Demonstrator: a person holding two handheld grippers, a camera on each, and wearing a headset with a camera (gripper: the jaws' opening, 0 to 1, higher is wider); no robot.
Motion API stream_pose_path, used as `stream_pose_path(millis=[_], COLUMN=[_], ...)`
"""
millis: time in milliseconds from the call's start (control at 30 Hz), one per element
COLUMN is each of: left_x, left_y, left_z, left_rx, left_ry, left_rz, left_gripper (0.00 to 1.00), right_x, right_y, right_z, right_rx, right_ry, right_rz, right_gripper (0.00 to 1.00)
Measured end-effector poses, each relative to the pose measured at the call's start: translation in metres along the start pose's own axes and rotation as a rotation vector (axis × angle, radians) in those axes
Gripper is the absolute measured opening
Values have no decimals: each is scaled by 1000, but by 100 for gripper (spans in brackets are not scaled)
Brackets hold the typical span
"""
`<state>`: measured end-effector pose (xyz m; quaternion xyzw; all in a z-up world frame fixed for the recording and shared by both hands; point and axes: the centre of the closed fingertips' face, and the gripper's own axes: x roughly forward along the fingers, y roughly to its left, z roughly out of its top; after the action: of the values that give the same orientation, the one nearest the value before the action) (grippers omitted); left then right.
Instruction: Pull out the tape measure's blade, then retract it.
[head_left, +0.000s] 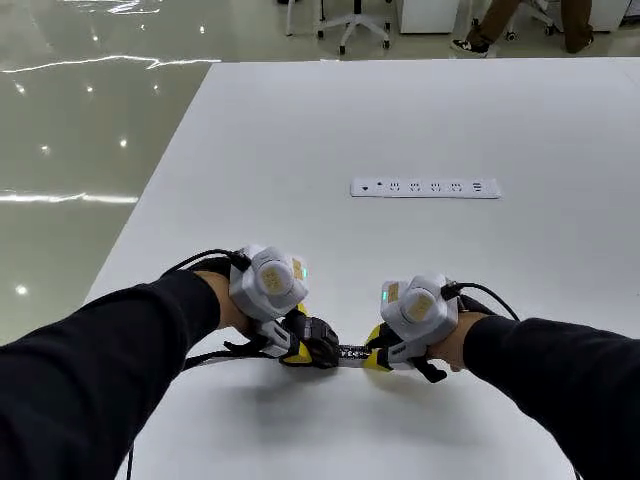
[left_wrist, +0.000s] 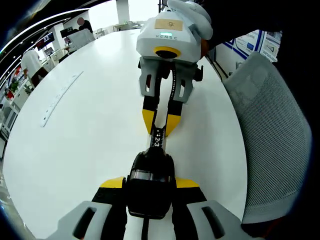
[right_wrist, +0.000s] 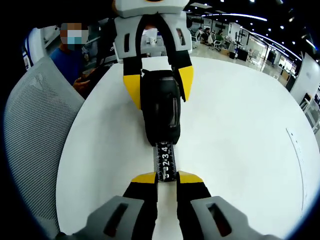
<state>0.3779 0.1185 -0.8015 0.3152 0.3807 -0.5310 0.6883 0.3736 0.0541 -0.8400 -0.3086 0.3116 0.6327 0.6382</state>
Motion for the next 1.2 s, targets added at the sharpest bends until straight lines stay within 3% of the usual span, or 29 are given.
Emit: stream_pose_path(millis=[1200], left_x=[1], left_y=[0], left_z=[2], left_rx=[-17], left_ry=[-20], left_rz=[13], left_gripper=[31], right_x=[-29], right_y=[-2], right_z=[-34], right_rx=[32], right_ry=[26], right_rz=[-6], right_gripper=[8])
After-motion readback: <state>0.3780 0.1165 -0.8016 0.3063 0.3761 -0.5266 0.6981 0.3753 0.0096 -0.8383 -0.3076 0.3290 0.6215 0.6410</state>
